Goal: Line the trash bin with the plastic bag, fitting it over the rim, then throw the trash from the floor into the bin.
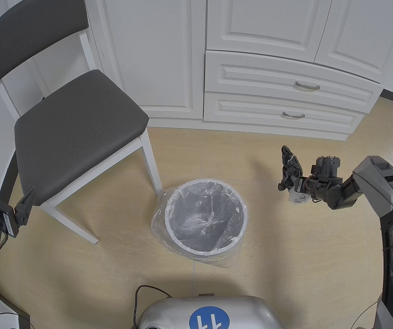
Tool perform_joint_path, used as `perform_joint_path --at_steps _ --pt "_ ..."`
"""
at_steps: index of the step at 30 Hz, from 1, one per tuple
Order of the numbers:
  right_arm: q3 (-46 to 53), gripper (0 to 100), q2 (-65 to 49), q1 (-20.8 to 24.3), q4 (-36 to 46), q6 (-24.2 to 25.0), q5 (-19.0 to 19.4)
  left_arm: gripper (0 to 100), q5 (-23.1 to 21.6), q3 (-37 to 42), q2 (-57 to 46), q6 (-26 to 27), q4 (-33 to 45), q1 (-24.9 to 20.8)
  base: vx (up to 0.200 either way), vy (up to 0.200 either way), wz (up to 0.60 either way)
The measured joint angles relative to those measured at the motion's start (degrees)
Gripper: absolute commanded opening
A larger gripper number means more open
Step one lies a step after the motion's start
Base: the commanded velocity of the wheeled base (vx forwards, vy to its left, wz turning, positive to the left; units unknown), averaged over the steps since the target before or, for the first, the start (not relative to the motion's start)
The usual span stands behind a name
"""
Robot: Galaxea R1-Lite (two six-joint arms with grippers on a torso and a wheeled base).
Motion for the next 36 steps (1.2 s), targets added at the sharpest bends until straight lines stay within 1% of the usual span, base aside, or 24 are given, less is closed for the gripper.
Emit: perform_joint_path --at_steps 9,17,25,29,32,36 --pt "13.3 0 -17.1 0.8 -0.5 -4.1 0.2 100 0.0 -0.1 -1.5 0.4 0.0 0.0 0.000 0.000 0.00" --pt "26.0 0 -33.3 4.0 -0.7 -9.0 -0.2 100 0.0 -0.2 -2.3 0.5 0.0 0.0 0.000 0.000 0.00" --pt "38.0 0 -48.9 11.5 -1.5 -13.3 -0.6 100 -0.1 -0.2 -3.0 0.6 0.1 0.0 0.000 0.000 0.00" --pt "43.5 0 -54.7 15.2 -4.6 -15.2 -0.8 100 -0.1 -0.3 -3.4 0.6 0.0 0.0 0.000 0.000 0.00" --pt "47.7 0 -58.5 18.3 -8.2 -17.1 -2.0 100 -0.1 -0.3 -3.7 0.6 0.0 0.0 0.000 0.000 0.00" --pt "51.9 0 -61.9 23.0 -14.1 -19.3 -5.3 100 -0.1 -0.5 -4.0 0.6 0.1 0.0 0.000 0.000 0.00"
